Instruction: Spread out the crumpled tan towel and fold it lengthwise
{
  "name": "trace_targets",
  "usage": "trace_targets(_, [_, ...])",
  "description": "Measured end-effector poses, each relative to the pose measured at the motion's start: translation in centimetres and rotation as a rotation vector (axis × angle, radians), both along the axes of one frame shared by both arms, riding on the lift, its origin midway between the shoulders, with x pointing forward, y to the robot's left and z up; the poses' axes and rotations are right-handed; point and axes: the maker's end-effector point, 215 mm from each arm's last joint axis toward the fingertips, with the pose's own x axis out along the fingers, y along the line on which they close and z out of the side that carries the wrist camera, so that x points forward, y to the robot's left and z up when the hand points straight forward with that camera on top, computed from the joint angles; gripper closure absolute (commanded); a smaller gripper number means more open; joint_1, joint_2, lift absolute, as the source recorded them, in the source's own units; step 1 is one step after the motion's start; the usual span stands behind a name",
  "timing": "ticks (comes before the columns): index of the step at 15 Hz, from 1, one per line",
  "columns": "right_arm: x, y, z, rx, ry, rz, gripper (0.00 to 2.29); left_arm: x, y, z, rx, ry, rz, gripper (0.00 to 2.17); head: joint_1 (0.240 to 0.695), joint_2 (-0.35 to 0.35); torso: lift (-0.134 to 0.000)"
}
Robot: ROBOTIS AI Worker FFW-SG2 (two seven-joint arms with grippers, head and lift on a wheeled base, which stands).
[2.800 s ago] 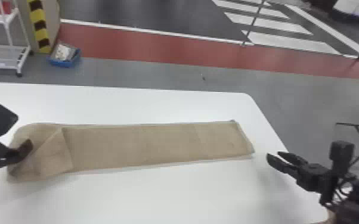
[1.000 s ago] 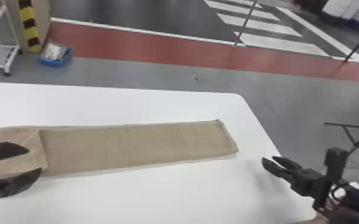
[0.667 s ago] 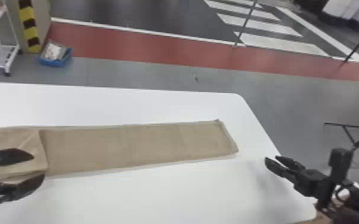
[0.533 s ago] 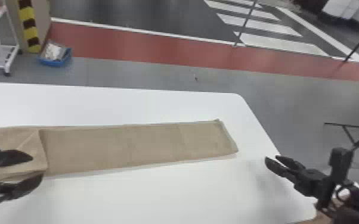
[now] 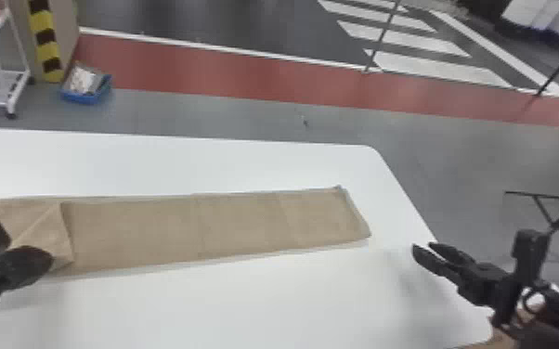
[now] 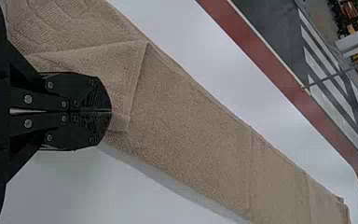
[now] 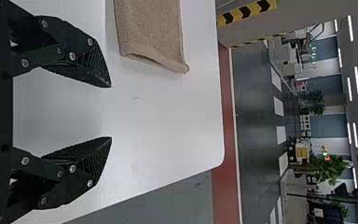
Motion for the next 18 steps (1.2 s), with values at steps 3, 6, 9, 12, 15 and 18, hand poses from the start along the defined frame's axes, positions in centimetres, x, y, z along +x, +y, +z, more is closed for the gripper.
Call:
trace_targets(3, [0.0,0.2,-0.1,0.003,0.002,0.001,0.57,0.3,0.6,1.0,-0.012,-0.01,0.025,1.73,0.695,-0.35,-0.124])
trace_targets(6, [0.0,0.1,0.0,0.002,0.003,0.001,0.57,2.1,3.2,3.9,-0.054,-0.04,0.132,1.74,0.695,-0.35,-0.124])
trace_targets(9, [-0.1,0.1,0.0,0.001,0.003,0.001,0.57,4.7,5.8,5.7,-0.101,-0.068,0.261,1.74,0.695,-0.331,-0.124])
trace_targets(12, [0.1,0.6,0.1,0.002,0.002,0.007,0.57,7.7,7.1,6.4,-0.131,-0.104,0.346,1.74,0.695,-0.297,-0.124])
trace_targets(15, [0.2,0.6,0.7,0.003,0.004,0.004,0.57,10.3,8.1,6.3,-0.146,-0.122,0.423,1.74,0.695,-0.277,-0.124])
trace_targets(18, [-0.1,0.3,1.0,0.007,0.004,-0.003,0.57,11.7,9.3,5.4,-0.143,-0.103,0.485,1.74,0.695,-0.262,-0.124])
